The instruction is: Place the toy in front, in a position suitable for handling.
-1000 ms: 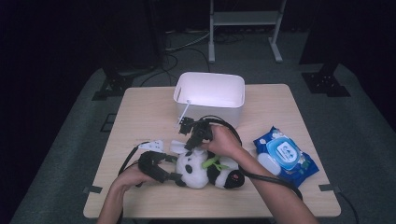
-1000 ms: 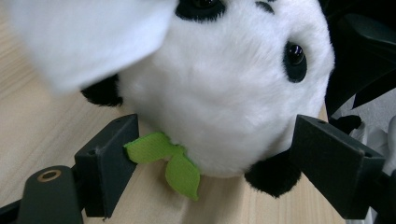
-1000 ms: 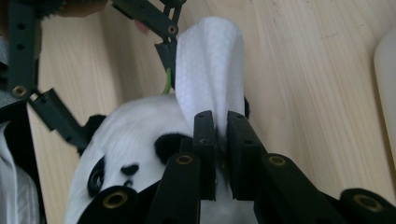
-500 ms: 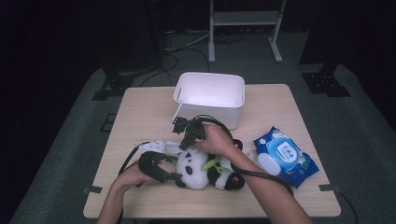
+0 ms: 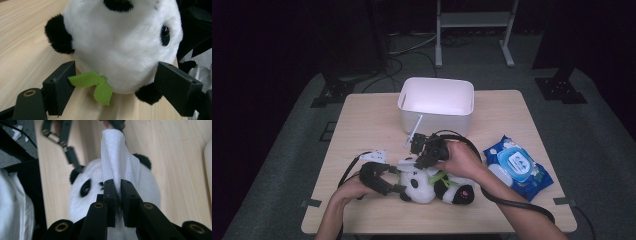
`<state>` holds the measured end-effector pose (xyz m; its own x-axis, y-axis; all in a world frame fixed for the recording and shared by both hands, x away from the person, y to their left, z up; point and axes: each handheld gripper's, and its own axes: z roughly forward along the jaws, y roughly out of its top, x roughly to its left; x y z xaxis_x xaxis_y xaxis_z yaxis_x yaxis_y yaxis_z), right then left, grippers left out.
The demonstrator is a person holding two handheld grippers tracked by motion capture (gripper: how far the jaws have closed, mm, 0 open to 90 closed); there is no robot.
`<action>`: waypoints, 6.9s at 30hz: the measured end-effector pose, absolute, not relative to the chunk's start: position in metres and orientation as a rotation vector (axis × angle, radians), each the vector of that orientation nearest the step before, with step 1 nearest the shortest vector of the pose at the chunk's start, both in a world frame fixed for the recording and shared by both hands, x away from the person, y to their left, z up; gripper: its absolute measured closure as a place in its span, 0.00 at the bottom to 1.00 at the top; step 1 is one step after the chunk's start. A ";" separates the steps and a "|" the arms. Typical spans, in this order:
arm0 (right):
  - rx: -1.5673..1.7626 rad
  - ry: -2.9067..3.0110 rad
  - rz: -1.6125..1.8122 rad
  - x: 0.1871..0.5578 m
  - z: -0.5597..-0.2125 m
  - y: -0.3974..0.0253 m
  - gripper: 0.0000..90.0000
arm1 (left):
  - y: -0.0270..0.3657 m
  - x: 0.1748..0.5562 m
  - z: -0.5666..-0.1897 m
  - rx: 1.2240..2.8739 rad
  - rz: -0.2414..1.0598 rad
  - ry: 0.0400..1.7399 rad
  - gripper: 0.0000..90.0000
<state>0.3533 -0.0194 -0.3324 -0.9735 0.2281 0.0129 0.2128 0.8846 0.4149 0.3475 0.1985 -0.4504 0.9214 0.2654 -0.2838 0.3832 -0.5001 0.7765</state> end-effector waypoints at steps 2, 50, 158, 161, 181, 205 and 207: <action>0.337 3.017 0.656 0.345 -0.331 -0.020 0.91 | 0.201 0.347 -0.449 2.123 -0.151 0.462 0.19; 0.137 3.049 0.598 0.322 -0.365 0.036 0.91 | 0.264 0.344 -0.424 2.113 0.071 0.607 0.19; 0.465 2.996 0.671 0.336 -0.323 -0.079 0.92 | 0.177 0.330 -0.416 2.145 -0.134 0.338 0.26; 0.490 2.986 0.662 0.335 -0.321 -0.092 0.92 | 0.177 0.330 -0.416 2.143 -0.137 0.340 0.26; 0.604 2.972 0.747 0.327 -0.329 -0.133 0.92 | 0.176 0.333 -0.415 2.152 -0.181 0.373 0.21; 0.624 2.961 0.877 0.353 -0.335 -0.133 0.92 | 0.158 0.372 -0.418 2.125 -0.265 0.423 0.32; 0.627 2.939 0.869 0.357 -0.332 -0.131 0.92 | 0.157 0.376 -0.410 2.129 -0.190 0.415 0.32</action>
<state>0.3572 -0.1309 -0.3324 -0.9195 0.3804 0.0993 0.3733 0.7654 0.5243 0.3765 0.1572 -0.4103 0.9312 0.2207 -0.2902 0.3639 -0.5131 0.7774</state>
